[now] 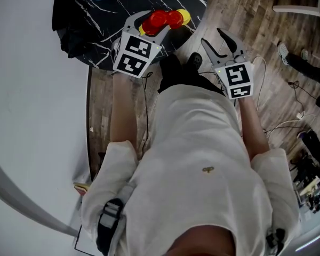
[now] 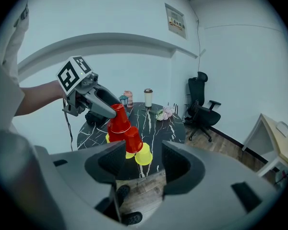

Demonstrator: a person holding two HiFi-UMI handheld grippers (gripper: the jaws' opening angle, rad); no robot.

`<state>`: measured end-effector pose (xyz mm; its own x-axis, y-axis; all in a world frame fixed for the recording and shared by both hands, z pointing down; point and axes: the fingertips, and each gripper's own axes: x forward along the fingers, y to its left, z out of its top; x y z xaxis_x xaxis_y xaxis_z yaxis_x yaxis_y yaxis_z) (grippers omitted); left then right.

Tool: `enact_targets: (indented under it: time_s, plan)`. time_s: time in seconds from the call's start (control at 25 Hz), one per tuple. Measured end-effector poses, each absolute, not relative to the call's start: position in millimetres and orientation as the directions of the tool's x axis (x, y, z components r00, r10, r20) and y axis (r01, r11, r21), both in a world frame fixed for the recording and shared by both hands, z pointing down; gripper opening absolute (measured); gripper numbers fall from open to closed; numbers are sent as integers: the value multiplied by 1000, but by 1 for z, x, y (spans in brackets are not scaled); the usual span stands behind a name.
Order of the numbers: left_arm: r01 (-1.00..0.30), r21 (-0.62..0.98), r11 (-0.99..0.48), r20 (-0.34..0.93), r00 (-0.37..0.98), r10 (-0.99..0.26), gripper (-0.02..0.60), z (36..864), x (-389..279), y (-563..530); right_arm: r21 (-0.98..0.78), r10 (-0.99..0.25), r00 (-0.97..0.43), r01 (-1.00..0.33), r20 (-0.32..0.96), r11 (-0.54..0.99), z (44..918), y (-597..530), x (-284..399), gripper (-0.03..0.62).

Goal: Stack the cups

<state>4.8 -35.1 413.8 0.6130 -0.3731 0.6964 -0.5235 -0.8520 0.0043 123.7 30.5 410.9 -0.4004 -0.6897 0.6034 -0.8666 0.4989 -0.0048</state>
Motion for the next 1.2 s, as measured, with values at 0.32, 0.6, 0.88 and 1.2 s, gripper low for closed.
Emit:
enact_targets:
  time_s: [0.32, 0.6, 0.88, 1.2]
  plan:
    - [-517, -17, -856, 713, 594, -373, 242, 420, 3, -33, -7, -690, -399, -868, 603, 496, 411, 30, 125, 239]
    - [-526, -27, -850, 703, 594, -390, 242, 412, 0, -33, -6, -696, -405, -866, 593, 499, 407, 28, 126, 236]
    - [-544, -49, -838, 652, 618, -439, 242, 393, 4, -25, -4, -697, -423, -857, 579, 516, 404, 30, 126, 230]
    - [-592, -84, -801, 613, 603, -510, 242, 369, 8, -17, -1, -700, -453, -840, 552, 543, 396, 34, 130, 219]
